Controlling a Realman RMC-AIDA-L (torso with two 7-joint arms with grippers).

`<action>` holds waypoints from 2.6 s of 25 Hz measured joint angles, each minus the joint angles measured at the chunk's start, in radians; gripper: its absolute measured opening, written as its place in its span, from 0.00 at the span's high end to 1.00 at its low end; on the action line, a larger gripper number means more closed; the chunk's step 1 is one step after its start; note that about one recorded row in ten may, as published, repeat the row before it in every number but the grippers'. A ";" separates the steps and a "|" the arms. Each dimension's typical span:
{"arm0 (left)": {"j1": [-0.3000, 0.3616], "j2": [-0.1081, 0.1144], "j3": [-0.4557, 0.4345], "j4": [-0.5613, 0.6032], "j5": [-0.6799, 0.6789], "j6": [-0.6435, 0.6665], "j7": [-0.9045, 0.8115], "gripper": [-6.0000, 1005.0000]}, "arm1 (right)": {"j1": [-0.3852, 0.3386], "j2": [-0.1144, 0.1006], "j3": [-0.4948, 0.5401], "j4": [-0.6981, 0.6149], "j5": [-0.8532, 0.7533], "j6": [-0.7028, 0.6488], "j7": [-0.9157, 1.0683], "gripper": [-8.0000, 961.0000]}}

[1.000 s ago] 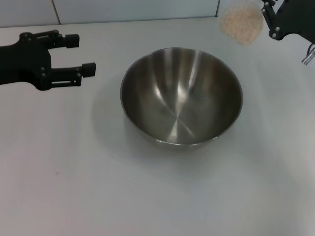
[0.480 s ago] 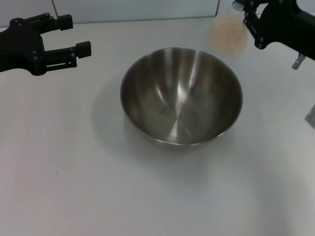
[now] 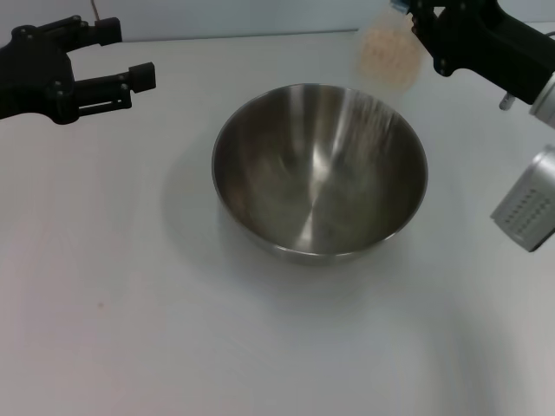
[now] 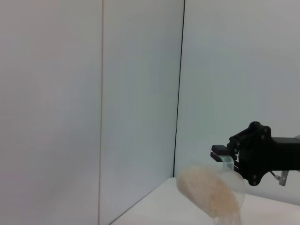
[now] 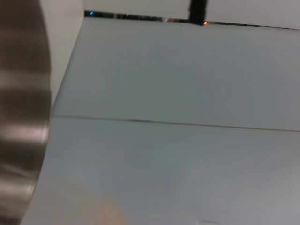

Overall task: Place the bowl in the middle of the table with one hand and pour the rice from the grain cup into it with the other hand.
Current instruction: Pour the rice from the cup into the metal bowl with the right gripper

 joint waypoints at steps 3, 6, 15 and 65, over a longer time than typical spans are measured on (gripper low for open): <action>0.000 0.000 0.000 0.000 0.000 -0.005 0.001 0.20 | 0.000 0.000 -0.032 -0.004 0.021 0.033 -0.051 0.98; 0.000 0.000 0.000 0.000 0.000 -0.006 0.001 0.20 | 0.002 -0.001 -0.046 -0.005 0.019 0.035 -0.053 0.98; -0.003 0.000 0.000 0.000 -0.001 -0.015 0.002 0.20 | -0.003 -0.003 -0.103 0.009 0.011 0.041 -0.084 0.98; 0.011 0.000 0.008 -0.020 -0.051 -0.009 0.031 0.20 | -0.102 -0.003 -0.324 -0.089 0.163 0.156 -0.535 0.98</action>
